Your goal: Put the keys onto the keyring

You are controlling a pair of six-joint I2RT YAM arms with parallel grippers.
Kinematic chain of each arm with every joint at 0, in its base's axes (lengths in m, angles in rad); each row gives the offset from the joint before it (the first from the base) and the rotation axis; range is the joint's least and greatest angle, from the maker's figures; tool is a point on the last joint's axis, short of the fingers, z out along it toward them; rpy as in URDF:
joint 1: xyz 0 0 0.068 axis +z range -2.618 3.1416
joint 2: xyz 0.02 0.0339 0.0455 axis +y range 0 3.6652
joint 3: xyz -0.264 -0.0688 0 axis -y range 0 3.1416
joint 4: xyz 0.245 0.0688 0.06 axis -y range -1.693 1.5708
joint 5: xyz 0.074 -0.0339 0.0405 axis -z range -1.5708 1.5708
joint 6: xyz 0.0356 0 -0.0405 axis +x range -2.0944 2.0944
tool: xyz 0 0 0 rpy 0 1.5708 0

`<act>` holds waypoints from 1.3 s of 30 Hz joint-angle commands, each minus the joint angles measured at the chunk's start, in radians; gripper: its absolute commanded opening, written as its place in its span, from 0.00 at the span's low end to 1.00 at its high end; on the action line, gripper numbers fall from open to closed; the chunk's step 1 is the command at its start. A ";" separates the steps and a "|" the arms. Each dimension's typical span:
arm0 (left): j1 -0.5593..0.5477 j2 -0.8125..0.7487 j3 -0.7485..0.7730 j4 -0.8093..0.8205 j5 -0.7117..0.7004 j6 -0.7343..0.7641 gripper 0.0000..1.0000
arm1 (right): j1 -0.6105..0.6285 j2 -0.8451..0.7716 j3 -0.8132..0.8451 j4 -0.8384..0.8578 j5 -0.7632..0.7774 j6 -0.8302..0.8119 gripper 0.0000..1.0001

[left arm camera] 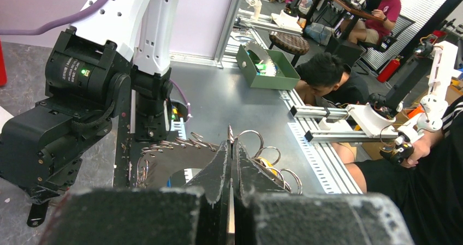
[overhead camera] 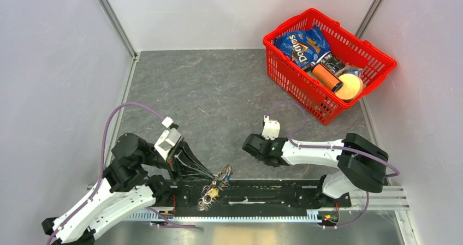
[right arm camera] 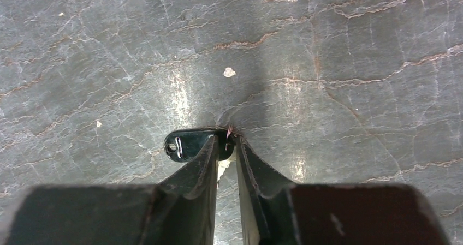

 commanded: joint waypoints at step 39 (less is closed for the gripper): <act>-0.004 -0.013 0.038 0.068 0.022 -0.067 0.02 | 0.098 -0.452 0.281 -0.185 -0.573 -0.954 0.00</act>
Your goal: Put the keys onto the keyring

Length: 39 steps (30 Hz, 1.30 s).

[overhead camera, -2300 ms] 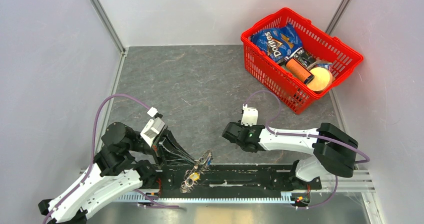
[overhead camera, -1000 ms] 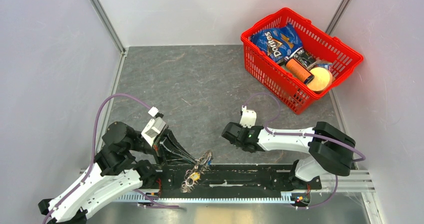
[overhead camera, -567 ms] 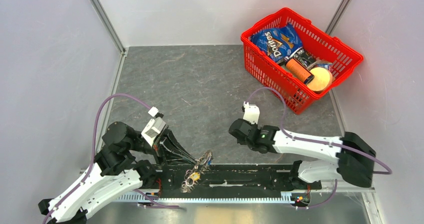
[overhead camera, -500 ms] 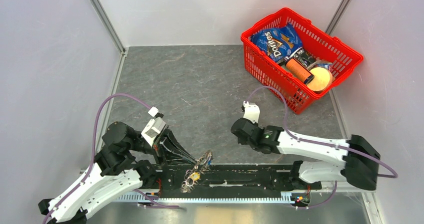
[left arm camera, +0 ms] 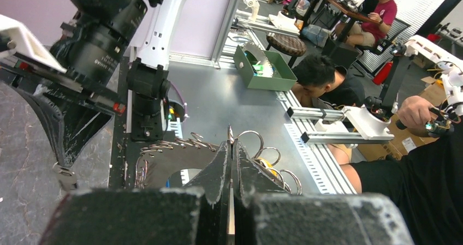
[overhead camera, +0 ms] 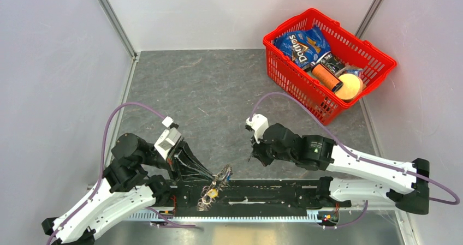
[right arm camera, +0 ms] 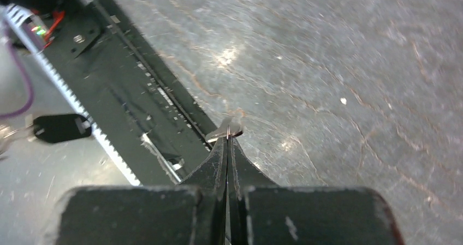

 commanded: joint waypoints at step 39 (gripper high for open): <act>-0.004 0.075 -0.011 0.386 0.106 -0.256 0.02 | 0.035 0.254 0.844 -0.333 -0.858 -0.605 0.00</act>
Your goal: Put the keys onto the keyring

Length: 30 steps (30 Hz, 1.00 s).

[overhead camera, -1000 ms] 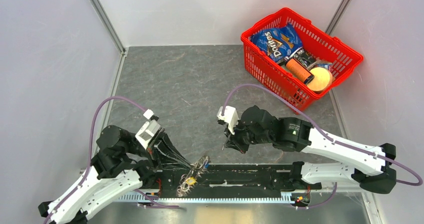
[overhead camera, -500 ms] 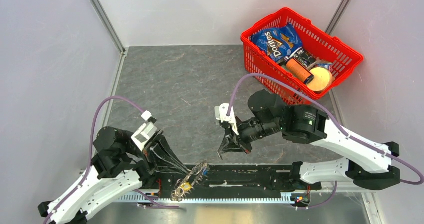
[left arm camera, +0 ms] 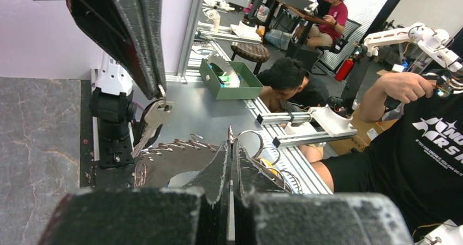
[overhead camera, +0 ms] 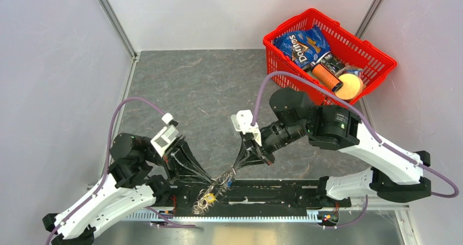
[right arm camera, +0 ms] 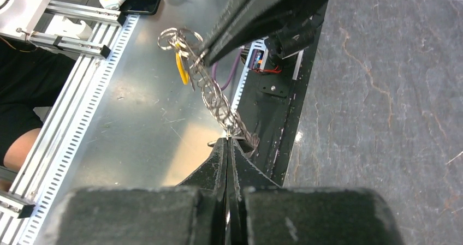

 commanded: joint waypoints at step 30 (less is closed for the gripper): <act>-0.006 0.094 -0.030 0.222 -0.133 -0.173 0.02 | 0.020 0.052 0.152 -0.074 -0.053 -0.228 0.00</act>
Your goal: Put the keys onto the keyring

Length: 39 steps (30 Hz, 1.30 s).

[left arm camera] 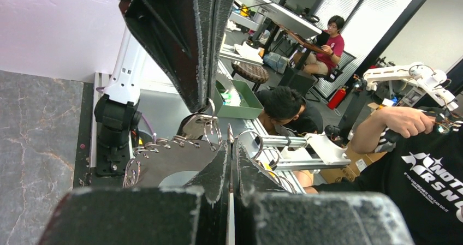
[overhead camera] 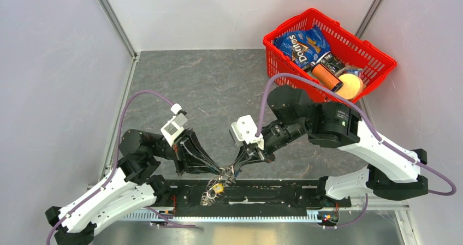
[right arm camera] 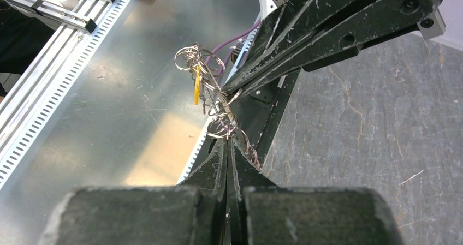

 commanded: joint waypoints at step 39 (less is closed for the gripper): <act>-0.005 -0.016 0.008 0.061 -0.028 -0.037 0.02 | 0.038 -0.069 0.012 -0.019 0.134 0.017 0.00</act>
